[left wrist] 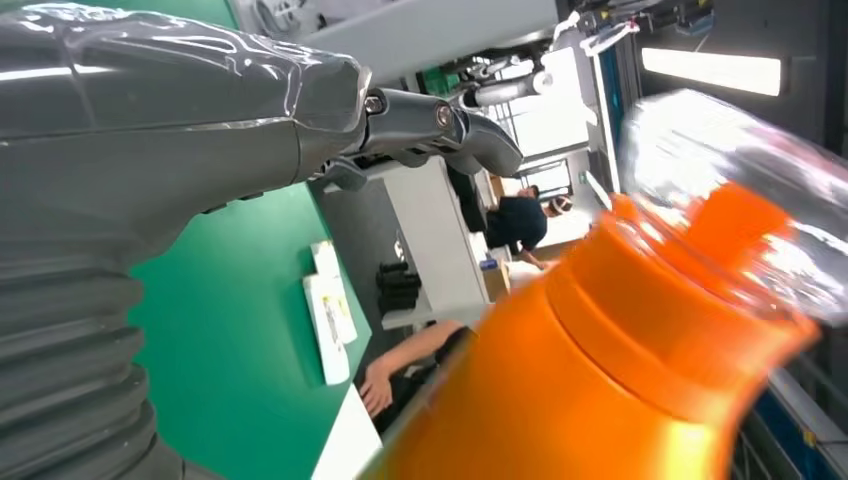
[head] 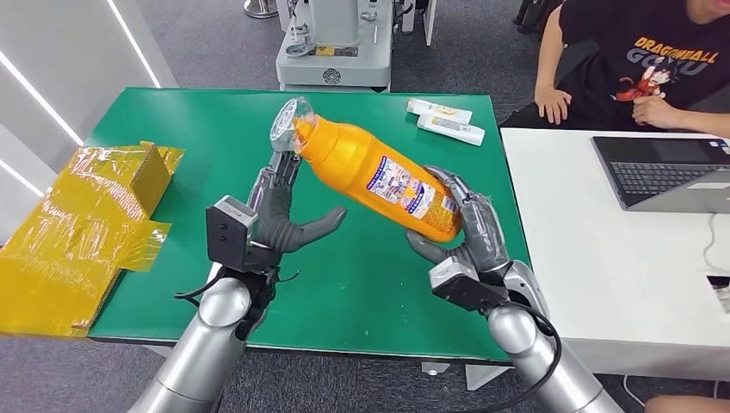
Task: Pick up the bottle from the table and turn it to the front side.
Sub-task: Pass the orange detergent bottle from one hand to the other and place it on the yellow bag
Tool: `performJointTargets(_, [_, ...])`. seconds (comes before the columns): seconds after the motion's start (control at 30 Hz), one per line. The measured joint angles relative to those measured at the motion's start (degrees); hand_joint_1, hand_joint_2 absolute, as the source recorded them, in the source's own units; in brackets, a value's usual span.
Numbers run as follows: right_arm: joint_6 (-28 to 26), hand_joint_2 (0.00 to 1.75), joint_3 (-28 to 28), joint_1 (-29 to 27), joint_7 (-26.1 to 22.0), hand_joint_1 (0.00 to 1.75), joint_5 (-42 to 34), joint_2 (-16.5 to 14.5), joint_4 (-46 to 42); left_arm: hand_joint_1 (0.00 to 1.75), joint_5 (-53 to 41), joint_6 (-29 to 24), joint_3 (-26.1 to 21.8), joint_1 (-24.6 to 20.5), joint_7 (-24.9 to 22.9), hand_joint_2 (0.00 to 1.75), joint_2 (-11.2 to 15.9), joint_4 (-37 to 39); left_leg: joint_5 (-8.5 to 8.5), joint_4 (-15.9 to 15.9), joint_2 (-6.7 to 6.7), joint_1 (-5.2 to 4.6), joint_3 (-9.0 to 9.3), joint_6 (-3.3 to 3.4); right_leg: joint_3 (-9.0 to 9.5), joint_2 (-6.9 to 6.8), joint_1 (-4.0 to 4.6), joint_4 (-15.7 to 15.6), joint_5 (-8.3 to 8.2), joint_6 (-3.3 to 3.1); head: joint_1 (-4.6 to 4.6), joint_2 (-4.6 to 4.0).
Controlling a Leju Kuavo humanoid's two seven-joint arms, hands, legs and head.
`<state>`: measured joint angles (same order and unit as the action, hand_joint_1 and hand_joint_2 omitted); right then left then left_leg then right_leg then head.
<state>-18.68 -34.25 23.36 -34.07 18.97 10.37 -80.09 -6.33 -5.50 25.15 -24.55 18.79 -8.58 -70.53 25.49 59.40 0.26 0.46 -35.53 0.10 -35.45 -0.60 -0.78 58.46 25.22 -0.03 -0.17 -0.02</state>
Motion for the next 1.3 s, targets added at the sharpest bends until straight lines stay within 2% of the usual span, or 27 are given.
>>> performJointTargets(0.43, [0.7, 1.75, 0.0, 1.9, 0.2, 1.75, -1.3, -1.2, 6.9, 0.00, 5.5, 2.7, 2.6, -1.1, -0.6, 1.75, -0.4, 0.4, 0.00, 0.0, 0.01, 0.01, 0.01, 0.00, -0.02, 0.01, 0.01, 0.0, 0.00, 0.00, -0.01, 0.00])
performJointTargets(0.7, [0.6, 1.75, -0.3, 4.4, -0.5, 1.75, -2.5, -3.9, 10.7, 0.00, 8.5, 0.8, 2.7, -2.6, -0.5, 1.75, -1.4, 2.9, 0.00, 0.0, 0.03, 0.00, 0.00, 0.00, -0.01, 0.04, 0.00, 0.0, 0.00, 0.00, 0.00, 0.00])
performJointTargets(1.3, [2.9, 1.75, -3.6, 8.6, 0.6, 1.75, -2.9, -10.2, 13.2, 0.00, 9.3, -2.7, 2.1, -4.5, -0.5, 1.75, -1.3, 9.9, -0.01, 0.0, -0.01, 0.01, -0.02, -0.01, -0.01, -0.01, 0.01, 0.0, 0.00, 0.00, -0.01, 0.00])
